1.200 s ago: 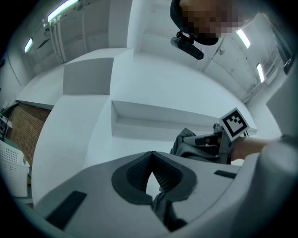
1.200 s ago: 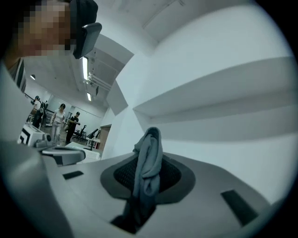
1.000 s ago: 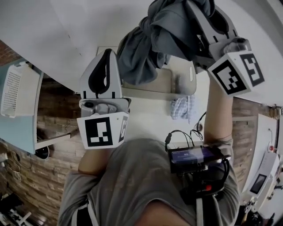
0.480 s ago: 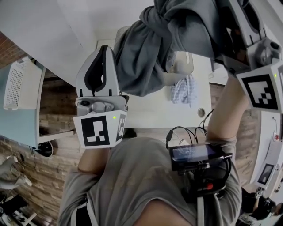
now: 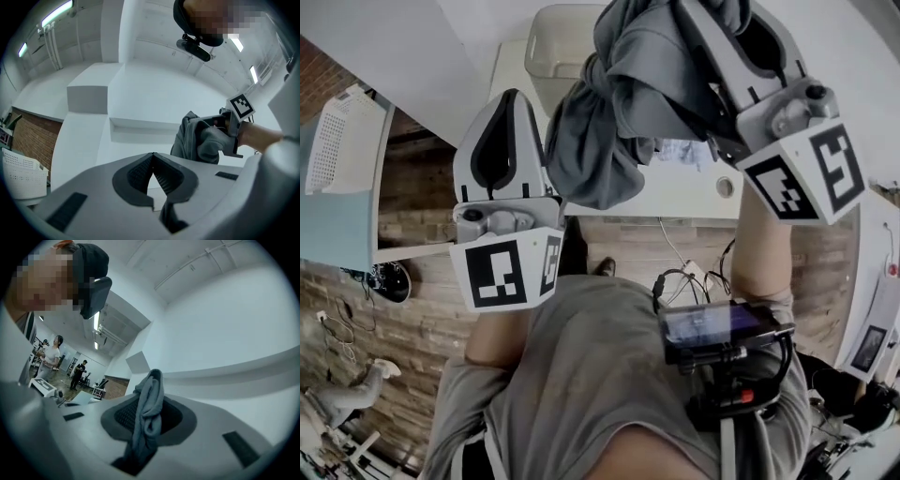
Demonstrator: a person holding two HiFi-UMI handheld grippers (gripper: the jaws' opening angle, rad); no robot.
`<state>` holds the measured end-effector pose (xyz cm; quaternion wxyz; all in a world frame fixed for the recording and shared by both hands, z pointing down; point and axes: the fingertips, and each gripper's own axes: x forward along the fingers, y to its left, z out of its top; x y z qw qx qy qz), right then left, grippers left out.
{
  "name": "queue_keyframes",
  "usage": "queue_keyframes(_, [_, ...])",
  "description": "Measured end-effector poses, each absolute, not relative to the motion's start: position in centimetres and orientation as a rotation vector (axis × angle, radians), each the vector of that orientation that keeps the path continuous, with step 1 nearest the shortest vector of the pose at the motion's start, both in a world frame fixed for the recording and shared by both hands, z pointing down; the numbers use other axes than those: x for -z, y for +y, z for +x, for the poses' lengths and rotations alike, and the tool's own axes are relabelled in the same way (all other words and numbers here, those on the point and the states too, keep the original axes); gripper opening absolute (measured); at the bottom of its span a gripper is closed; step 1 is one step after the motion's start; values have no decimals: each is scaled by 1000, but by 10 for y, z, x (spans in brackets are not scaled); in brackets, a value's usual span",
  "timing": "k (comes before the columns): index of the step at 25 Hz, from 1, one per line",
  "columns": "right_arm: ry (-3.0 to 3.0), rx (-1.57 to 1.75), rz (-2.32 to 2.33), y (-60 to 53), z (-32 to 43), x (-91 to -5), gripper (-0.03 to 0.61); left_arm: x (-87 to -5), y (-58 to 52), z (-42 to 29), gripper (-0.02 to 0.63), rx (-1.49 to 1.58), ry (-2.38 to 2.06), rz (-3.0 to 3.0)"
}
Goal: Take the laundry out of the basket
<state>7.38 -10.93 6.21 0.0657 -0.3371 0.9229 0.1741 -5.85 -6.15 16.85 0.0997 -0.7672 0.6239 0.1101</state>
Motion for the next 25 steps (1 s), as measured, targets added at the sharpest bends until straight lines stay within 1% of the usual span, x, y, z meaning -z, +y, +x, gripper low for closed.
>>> queue_keyframes(9, [2890, -365, -1130, -107, 80, -187, 78, -177, -52, -47, 8, -296, 1838, -2282])
queue_keyframes(16, [2961, -217, -1258, -134, 76, -301, 82, -178, -75, -46, 8, -266, 1836, -2297])
queue_keyframes(20, [2979, -127, -1309, -149, 78, -343, 88, -185, -88, -45, 8, -243, 1853, -2312])
queue_keyframes(23, [3027, -64, -1298, -168, 69, -364, 117, -196, -106, -41, 8, -212, 1853, -2334])
queue_keyframes(25, [3066, -50, -1258, -172, 63, -366, 190, -200, -112, -36, 8, -199, 1845, -2350])
